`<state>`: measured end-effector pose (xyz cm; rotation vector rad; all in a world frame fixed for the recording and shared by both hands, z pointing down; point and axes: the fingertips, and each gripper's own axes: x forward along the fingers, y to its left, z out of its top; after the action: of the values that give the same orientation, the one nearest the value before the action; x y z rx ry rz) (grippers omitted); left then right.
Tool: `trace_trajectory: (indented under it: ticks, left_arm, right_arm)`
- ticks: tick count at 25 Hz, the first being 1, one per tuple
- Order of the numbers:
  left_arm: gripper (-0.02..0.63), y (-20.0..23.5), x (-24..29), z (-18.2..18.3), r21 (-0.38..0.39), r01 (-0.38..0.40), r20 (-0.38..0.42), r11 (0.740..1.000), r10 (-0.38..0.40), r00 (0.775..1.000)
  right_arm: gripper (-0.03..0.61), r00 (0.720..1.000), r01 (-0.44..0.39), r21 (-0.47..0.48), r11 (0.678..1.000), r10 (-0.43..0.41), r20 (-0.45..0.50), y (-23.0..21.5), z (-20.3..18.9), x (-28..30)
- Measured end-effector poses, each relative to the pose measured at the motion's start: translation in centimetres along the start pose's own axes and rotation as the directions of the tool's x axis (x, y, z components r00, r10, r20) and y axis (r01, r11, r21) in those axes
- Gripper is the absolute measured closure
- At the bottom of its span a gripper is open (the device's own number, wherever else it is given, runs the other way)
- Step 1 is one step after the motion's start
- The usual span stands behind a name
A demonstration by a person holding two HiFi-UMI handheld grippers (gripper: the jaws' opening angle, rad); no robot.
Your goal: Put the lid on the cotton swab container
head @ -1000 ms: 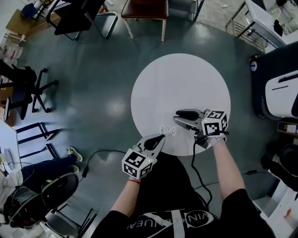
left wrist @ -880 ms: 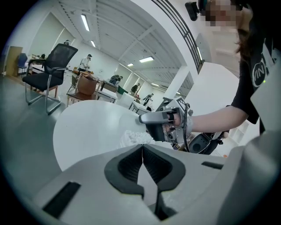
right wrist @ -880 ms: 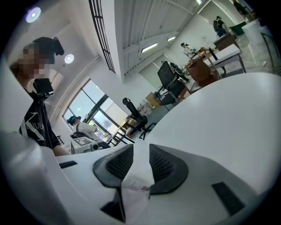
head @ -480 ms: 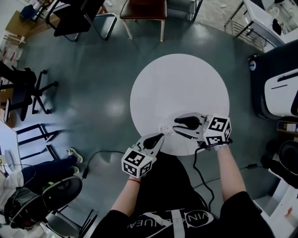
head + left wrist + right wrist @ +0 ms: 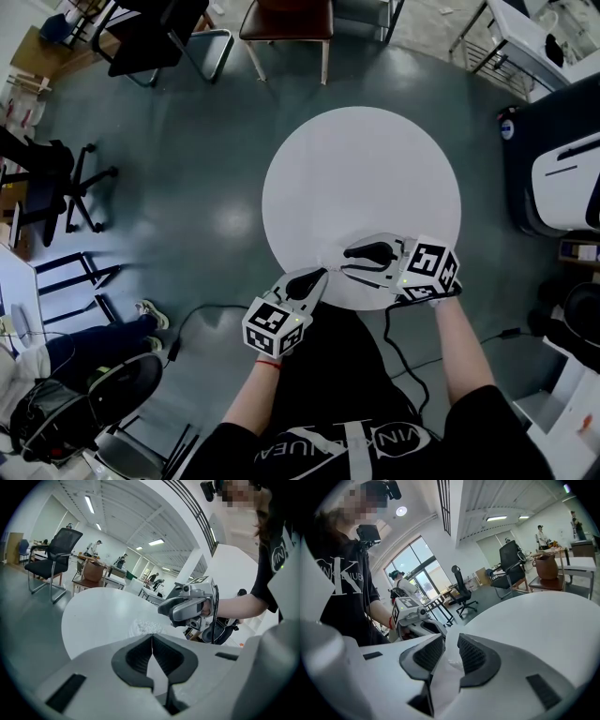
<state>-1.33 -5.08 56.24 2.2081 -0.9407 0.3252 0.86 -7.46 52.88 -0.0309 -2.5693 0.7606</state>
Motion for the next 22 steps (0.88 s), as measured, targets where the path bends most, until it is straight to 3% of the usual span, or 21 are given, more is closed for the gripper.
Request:
trace_trajectory:
  ticks: [8, 15, 22]
  left_arm:
    - [0.604, -0.3, -0.5, -0.5, 0.011, 0.017, 0.002, 1.000, -0.017, 1.000]
    - [0.604, -1.0, -1.1, 1.8, 0.065, 0.029, 0.070, 0.997, -0.033, 0.997]
    - [0.604, -1.0, -0.3, 3.0, 0.104, 0.009, 0.086, 0.994, -0.018, 0.996]
  right_arm:
    - [0.466, 0.998, 0.036, -0.061, 0.997, -0.040, -0.056, 0.9, -1.3, 1.0]
    - [0.471, 0.991, 0.097, -0.133, 0.986, -0.108, -0.076, 1.0, -1.2, 1.3]
    - [0.552, 0.974, 0.208, -0.170, 0.963, -0.220, -0.049, 0.1, -1.4, 1.2]
